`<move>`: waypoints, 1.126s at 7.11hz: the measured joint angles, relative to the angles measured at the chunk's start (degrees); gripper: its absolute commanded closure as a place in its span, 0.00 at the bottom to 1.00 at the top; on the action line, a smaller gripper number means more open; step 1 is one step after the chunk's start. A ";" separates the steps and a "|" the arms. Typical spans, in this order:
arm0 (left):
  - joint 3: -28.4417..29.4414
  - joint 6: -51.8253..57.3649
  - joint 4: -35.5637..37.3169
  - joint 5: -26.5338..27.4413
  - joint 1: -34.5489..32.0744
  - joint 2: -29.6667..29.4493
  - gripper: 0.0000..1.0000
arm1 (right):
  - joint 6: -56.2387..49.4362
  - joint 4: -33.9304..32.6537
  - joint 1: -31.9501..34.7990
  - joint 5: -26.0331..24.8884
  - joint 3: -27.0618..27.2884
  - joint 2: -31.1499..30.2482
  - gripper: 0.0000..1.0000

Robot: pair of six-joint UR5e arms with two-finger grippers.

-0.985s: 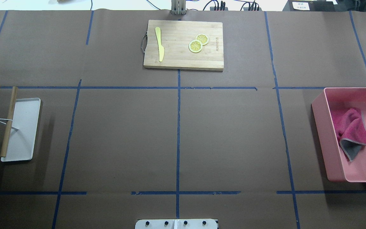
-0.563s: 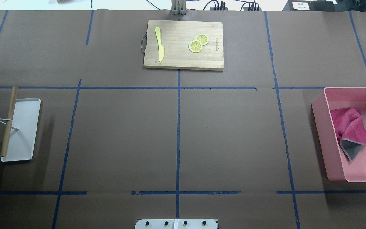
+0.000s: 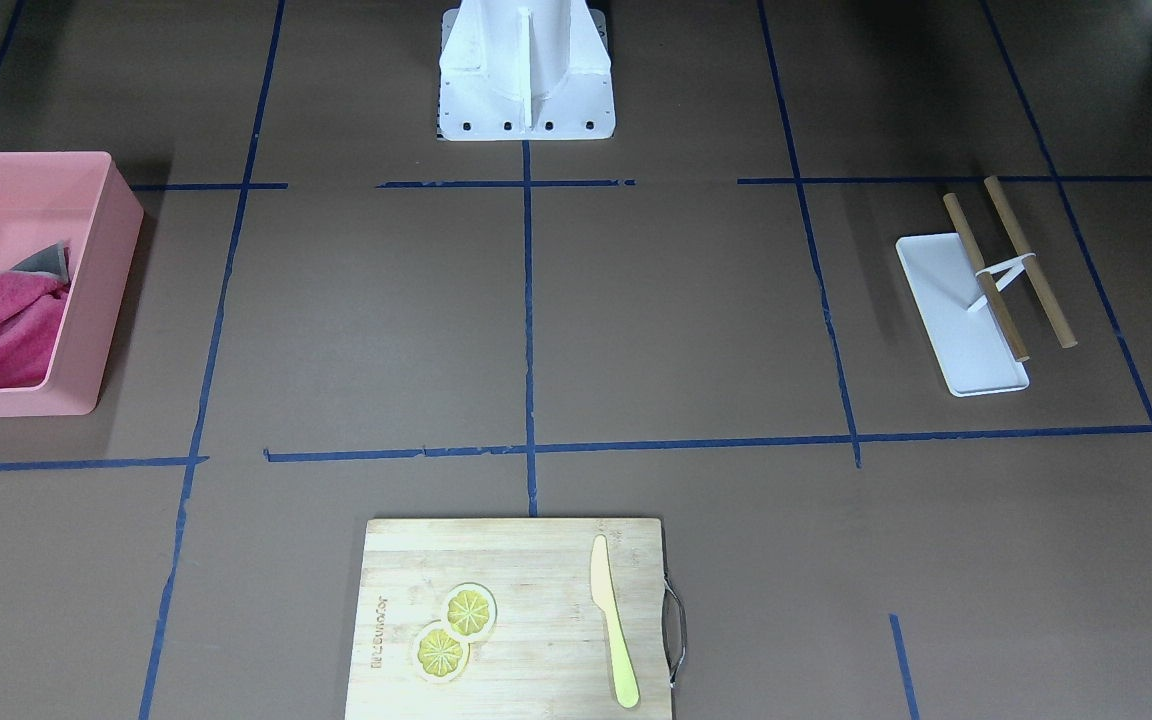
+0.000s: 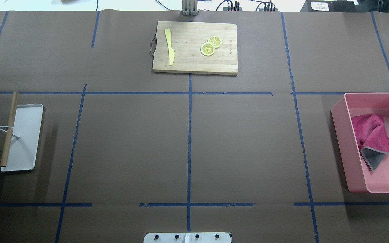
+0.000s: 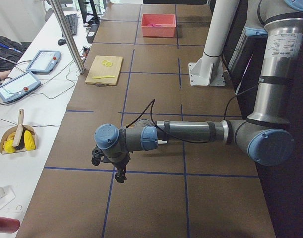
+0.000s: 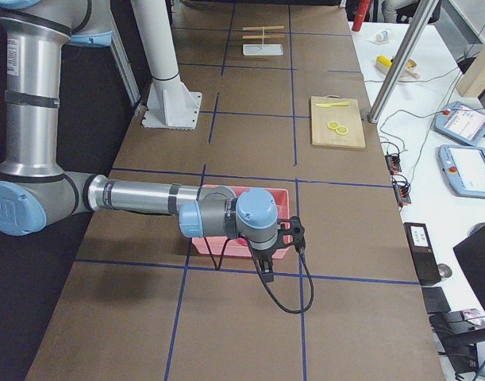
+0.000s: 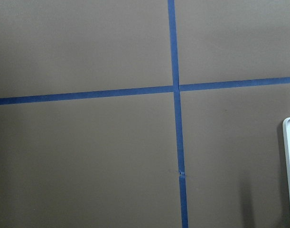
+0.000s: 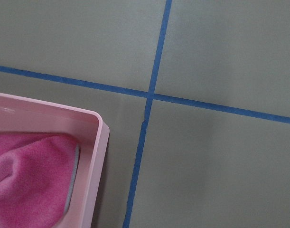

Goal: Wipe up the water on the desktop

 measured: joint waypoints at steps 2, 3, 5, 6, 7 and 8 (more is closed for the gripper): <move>0.50 0.06 0.00 0.00 -0.02 0.01 0.00 | 1.30 -6.56 0.00 -0.01 2.22 0.08 0.00; 0.74 0.09 -0.02 0.00 0.01 0.01 0.00 | 1.40 -7.93 -0.02 -0.10 2.54 0.02 0.00; 0.77 0.06 -0.03 0.04 0.03 0.07 0.00 | 1.49 -8.45 -0.03 -0.21 2.47 -0.03 0.00; 0.36 -0.11 0.05 0.02 -0.03 0.06 0.00 | 1.53 -8.45 -0.03 -0.25 2.40 -0.03 0.00; -0.61 -0.21 0.17 0.01 -0.13 0.21 0.00 | 1.54 -8.44 -0.03 -0.26 2.35 -0.03 0.00; -2.52 -0.28 0.32 0.00 -0.28 0.61 0.00 | 1.53 -8.43 -0.03 -0.27 2.32 -0.03 0.00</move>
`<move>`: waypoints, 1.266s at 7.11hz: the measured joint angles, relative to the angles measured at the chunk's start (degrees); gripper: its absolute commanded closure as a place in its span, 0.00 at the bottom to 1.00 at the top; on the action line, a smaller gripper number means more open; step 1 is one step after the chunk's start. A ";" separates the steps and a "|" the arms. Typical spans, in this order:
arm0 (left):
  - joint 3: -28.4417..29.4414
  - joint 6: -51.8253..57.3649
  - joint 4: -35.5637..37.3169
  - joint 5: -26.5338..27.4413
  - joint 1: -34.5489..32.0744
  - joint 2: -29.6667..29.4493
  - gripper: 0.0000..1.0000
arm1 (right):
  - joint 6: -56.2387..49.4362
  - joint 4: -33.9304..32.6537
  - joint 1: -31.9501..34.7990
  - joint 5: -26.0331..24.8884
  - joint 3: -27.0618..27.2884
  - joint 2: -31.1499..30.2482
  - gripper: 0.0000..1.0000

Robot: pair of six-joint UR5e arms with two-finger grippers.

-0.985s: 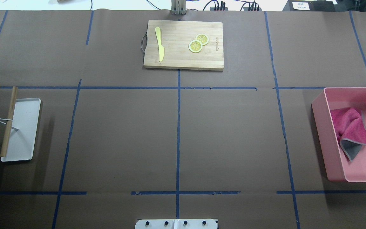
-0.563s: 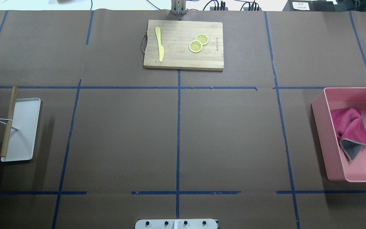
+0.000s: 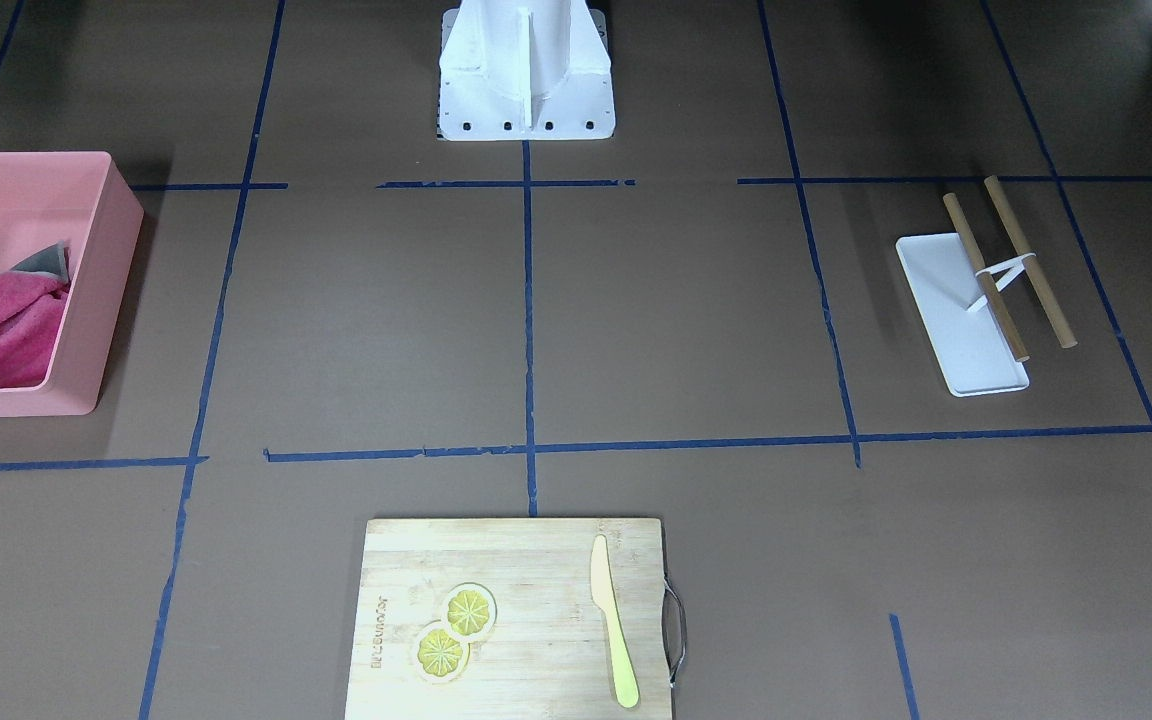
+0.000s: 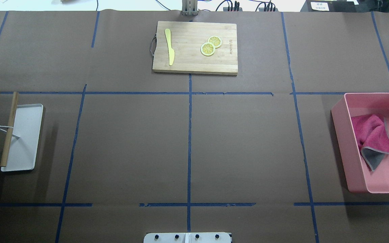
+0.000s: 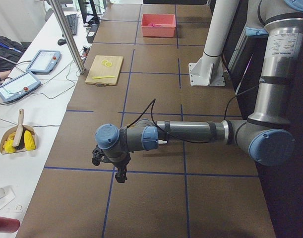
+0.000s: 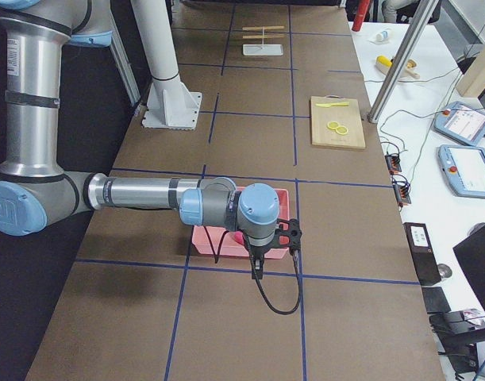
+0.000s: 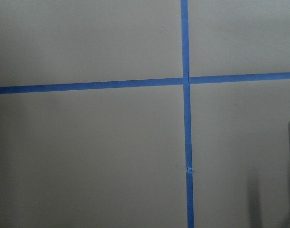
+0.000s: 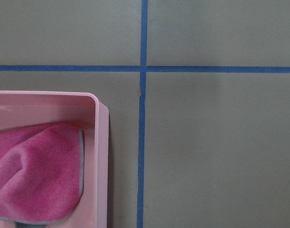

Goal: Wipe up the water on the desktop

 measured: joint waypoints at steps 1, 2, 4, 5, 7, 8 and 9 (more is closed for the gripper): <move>-1.60 -0.05 0.15 0.00 -0.12 0.37 0.00 | 0.02 0.00 0.00 0.00 -0.01 0.00 0.00; -2.22 -0.10 0.21 0.00 -0.15 0.57 0.00 | 0.04 0.00 0.00 0.00 -0.04 0.02 0.00; -2.24 -0.25 0.19 0.08 -0.19 0.62 0.00 | 0.02 0.00 0.00 -0.06 -0.13 0.07 0.00; -2.05 -0.31 0.15 0.13 -0.19 0.66 0.00 | -0.01 0.00 0.00 -0.08 -0.16 0.08 0.00; -1.91 -0.35 0.04 0.23 -0.20 0.69 0.00 | 0.01 0.00 0.00 -0.09 -0.19 0.09 0.00; -1.86 -0.35 -0.02 0.25 -0.20 0.66 0.00 | 0.02 0.00 0.00 -0.09 -0.19 0.09 0.00; -1.84 -0.35 -0.05 0.28 -0.20 0.64 0.00 | -0.02 0.00 0.00 -0.09 -0.19 0.09 0.00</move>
